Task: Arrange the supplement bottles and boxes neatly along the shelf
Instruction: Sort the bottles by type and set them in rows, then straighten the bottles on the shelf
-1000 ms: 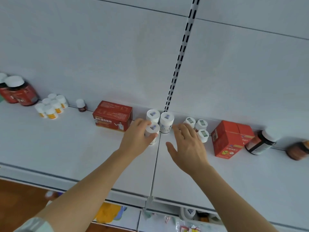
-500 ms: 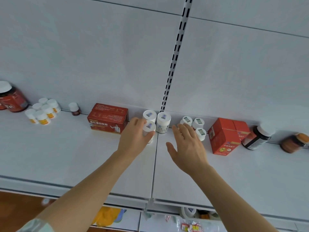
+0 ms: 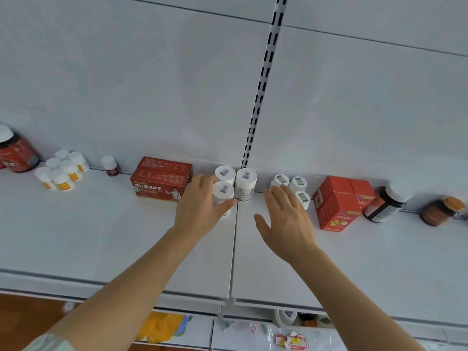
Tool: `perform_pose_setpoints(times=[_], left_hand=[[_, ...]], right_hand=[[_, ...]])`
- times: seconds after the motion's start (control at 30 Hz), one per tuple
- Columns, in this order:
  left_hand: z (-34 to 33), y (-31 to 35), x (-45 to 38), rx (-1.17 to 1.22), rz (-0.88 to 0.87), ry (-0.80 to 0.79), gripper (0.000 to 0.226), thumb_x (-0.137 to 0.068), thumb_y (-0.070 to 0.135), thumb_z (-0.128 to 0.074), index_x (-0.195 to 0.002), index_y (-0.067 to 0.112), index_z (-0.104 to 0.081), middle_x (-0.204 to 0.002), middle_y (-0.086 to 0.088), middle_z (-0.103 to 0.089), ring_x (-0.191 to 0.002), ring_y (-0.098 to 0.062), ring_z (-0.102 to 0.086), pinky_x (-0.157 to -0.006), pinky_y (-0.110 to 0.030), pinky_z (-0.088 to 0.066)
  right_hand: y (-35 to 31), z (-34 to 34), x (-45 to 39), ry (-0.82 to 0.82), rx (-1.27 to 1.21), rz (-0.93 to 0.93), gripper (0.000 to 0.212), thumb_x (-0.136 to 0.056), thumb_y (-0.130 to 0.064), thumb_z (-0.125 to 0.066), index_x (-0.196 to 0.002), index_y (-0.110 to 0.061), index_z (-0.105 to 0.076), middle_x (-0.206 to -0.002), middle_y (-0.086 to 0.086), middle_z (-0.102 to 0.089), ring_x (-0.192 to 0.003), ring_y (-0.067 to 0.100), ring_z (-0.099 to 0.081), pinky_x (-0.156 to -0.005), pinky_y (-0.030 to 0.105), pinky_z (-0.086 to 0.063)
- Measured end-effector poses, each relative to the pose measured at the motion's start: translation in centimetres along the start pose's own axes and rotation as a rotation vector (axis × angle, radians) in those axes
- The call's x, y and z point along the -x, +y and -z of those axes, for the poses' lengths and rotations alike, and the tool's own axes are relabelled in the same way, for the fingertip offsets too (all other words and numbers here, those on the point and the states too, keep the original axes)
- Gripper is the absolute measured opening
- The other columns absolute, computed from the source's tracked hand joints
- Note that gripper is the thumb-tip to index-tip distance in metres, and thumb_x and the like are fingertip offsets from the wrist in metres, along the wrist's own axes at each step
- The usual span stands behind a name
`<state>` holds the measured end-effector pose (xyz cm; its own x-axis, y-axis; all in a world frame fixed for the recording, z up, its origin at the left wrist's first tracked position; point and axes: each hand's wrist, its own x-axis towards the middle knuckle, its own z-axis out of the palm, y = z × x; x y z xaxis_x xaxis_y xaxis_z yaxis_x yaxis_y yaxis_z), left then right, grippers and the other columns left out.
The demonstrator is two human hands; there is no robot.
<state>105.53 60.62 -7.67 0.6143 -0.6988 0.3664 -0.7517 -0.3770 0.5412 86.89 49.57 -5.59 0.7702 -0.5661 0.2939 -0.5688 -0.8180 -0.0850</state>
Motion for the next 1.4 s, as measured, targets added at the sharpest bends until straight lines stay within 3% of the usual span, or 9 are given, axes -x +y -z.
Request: perform_pose_setpoints(times=[0.13, 0.37, 0.63, 1.0, 1.17, 1.4], left_hand=[[0.9, 0.6, 0.3, -0.089, -0.174, 0.049, 0.06, -0.074, 0.054, -0.072, -0.115, 0.014, -0.054, -0.111, -0.005, -0.053, -0.099, -0.029, -0.053, -0.08, -0.043, -0.049], [0.2, 5.9, 1.8, -0.122, -0.373, 0.004, 0.059, -0.087, 0.055, -0.057, -0.126, 0.011, -0.056, -0.131, -0.009, -0.052, -0.123, -0.029, -0.047, -0.098, -0.041, -0.044], [-3.3, 14.5, 4.7, -0.086, -0.511, -0.113, 0.051, -0.093, 0.048, -0.05, -0.128, 0.01, -0.056, -0.129, -0.005, -0.053, -0.124, -0.027, -0.048, -0.099, -0.043, -0.043], [-11.8, 35.1, 12.9, -0.026, -0.632, -0.185, 0.056, -0.093, 0.051, -0.046, -0.133, 0.013, -0.055, -0.138, -0.009, -0.053, -0.131, -0.03, -0.043, -0.108, -0.046, -0.038], [-16.4, 44.8, 16.5, 0.015, -0.709, -0.249, 0.057, -0.092, 0.051, -0.046, -0.135, 0.014, -0.055, -0.14, -0.009, -0.053, -0.132, -0.029, -0.044, -0.109, -0.044, -0.039], [-23.9, 57.2, 18.0, 0.099, -0.825, -0.34, 0.053, -0.095, 0.046, -0.049, -0.141, 0.019, -0.049, -0.147, -0.006, -0.047, -0.137, -0.024, -0.039, -0.114, -0.04, -0.032]], right_hand=[[0.1, 0.5, 0.7, 0.029, 0.017, -0.017, 0.059, -0.092, -0.043, -0.051, -0.136, -0.004, -0.052, -0.142, 0.018, -0.05, -0.138, 0.039, -0.039, -0.109, 0.052, -0.04], [1.5, 1.9, 3.6, 0.016, 0.053, -0.082, 0.063, -0.095, -0.047, -0.046, -0.142, -0.006, -0.045, -0.15, 0.019, -0.042, -0.143, 0.037, -0.031, -0.116, 0.05, -0.031], [7.9, 5.4, 10.3, 0.03, 0.095, -0.249, 0.067, -0.095, -0.053, -0.037, -0.143, -0.007, -0.045, -0.149, 0.018, -0.044, -0.142, 0.036, -0.034, -0.115, 0.05, -0.032], [24.0, 13.4, 26.5, 0.074, 0.169, -0.481, 0.069, -0.096, -0.057, -0.034, -0.144, -0.009, -0.043, -0.147, 0.018, -0.047, -0.14, 0.035, -0.037, -0.114, 0.05, -0.034], [31.7, 17.0, 33.2, 0.063, 0.196, -0.614, 0.076, -0.095, -0.063, -0.024, -0.151, -0.012, -0.032, -0.154, 0.013, -0.037, -0.146, 0.031, -0.026, -0.119, 0.047, -0.026], [41.9, 20.5, 39.3, 0.095, 0.26, -0.767, 0.074, -0.097, -0.061, -0.033, -0.153, -0.013, -0.027, -0.155, 0.01, -0.037, -0.147, 0.03, -0.026, -0.121, 0.044, -0.022]])
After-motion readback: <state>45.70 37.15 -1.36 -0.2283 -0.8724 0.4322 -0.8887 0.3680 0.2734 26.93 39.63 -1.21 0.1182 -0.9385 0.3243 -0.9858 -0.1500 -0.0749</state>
